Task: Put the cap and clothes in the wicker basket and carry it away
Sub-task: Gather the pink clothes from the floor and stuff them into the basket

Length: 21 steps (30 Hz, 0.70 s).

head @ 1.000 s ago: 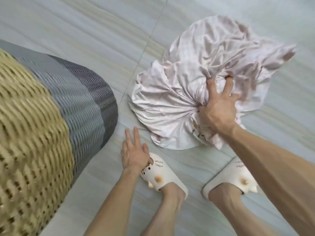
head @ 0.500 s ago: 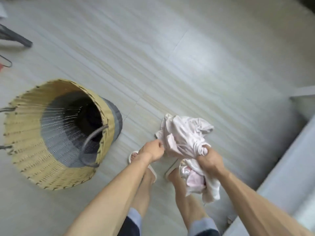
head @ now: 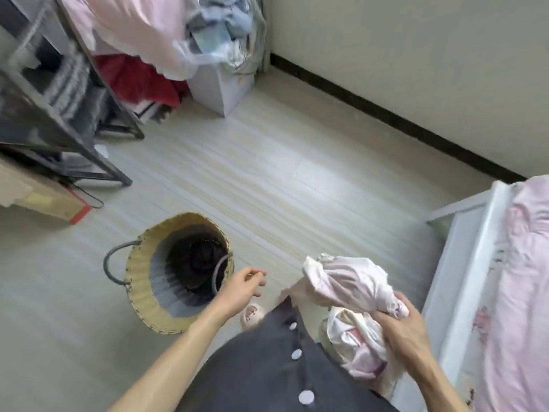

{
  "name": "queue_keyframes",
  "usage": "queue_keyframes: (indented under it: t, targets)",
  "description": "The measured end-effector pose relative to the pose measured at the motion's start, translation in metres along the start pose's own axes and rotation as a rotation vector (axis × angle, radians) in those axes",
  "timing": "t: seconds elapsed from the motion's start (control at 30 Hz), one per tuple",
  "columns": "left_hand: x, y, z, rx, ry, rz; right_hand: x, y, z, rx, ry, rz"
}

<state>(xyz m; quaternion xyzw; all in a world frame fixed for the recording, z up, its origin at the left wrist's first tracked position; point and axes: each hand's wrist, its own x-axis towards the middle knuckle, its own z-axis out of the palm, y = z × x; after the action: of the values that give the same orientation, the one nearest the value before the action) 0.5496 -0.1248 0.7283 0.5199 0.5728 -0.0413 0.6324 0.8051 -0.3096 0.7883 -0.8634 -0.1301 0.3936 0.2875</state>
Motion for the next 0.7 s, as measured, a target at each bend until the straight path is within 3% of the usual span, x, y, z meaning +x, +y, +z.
queue_keyframes:
  t: [0.2, 0.5, 0.7]
  targets:
    - [-0.054, -0.046, -0.028, -0.109, 0.187, 0.01, -0.07, -0.015, -0.005, 0.29, 0.04, -0.16]
    - [-0.135, -0.1, -0.011, -0.189, 0.205, -0.031, -0.133, -0.054, 0.026, 0.455, -0.077, -0.466]
    - [-0.182, -0.136, -0.044, -0.195, 0.234, -0.048, -0.185, -0.099, 0.065, 0.609, -0.19, -0.607]
